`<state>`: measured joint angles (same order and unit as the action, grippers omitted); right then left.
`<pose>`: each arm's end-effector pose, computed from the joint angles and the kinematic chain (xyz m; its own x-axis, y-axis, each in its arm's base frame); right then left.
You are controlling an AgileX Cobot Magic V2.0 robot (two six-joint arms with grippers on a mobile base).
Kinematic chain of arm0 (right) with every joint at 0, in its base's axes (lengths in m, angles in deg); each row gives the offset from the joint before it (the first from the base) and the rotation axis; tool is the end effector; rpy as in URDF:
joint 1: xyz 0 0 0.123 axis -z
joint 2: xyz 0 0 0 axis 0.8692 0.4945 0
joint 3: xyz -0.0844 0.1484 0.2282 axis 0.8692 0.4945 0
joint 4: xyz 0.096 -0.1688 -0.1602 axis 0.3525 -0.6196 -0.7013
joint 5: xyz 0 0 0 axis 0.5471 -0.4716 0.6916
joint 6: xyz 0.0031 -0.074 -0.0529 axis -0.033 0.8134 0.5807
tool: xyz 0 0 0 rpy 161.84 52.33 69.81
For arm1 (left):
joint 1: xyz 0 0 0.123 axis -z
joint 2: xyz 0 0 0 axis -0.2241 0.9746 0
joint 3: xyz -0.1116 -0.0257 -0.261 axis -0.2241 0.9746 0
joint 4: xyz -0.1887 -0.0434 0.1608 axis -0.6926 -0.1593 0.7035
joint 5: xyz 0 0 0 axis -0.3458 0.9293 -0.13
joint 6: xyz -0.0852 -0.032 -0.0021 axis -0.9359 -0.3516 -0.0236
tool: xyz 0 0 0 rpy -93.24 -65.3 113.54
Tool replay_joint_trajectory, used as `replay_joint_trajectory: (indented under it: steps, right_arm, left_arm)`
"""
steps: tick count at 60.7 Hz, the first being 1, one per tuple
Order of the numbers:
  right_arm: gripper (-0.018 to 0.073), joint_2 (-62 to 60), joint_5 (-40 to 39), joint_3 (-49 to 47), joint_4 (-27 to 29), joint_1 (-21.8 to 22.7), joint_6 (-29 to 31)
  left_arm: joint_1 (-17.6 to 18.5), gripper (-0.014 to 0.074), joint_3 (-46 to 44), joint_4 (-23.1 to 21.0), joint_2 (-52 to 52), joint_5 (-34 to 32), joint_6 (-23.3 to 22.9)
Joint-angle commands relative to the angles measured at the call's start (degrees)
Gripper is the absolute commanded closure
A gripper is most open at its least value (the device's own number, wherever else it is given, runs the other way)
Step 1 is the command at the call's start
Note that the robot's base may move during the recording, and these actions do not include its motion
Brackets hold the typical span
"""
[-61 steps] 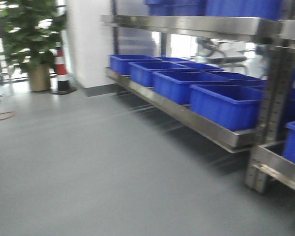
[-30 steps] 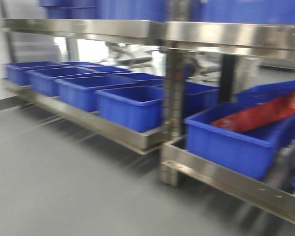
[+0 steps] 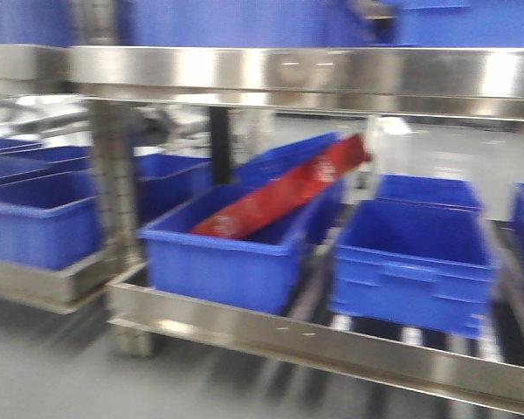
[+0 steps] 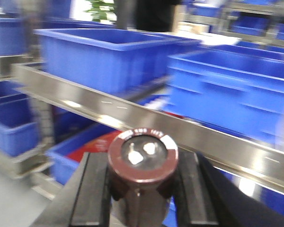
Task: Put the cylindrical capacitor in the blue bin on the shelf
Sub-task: 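Drive the base with both cylinders held to the shelf of blue bins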
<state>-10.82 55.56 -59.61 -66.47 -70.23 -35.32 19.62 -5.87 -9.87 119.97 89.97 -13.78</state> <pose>0.0927 0.0244 0.4338 -0.1082 -0.0419 -0.9932 -0.2610 0.9653 -0.0122 0.1403 -0.0157 0.4292 -0.3672 0.1115 -0.9234 0.1342 0.9888 0.0660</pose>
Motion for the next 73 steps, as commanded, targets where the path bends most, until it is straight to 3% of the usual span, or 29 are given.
replay_joint_trajectory:
  steps: [1, 73]
  right_arm:
    - [0.0575, -0.3, -2.0, -0.5, -0.1, -0.1, 0.2]
    - [0.0575, -0.3, -2.0, -0.5, -0.1, -0.1, 0.2]
  left_arm:
    - [-0.1, 0.0707, -0.3, -0.3, -0.5, -1.3, 0.1]
    - [-0.1, 0.0707, -0.3, -0.3, -0.5, -1.3, 0.1]
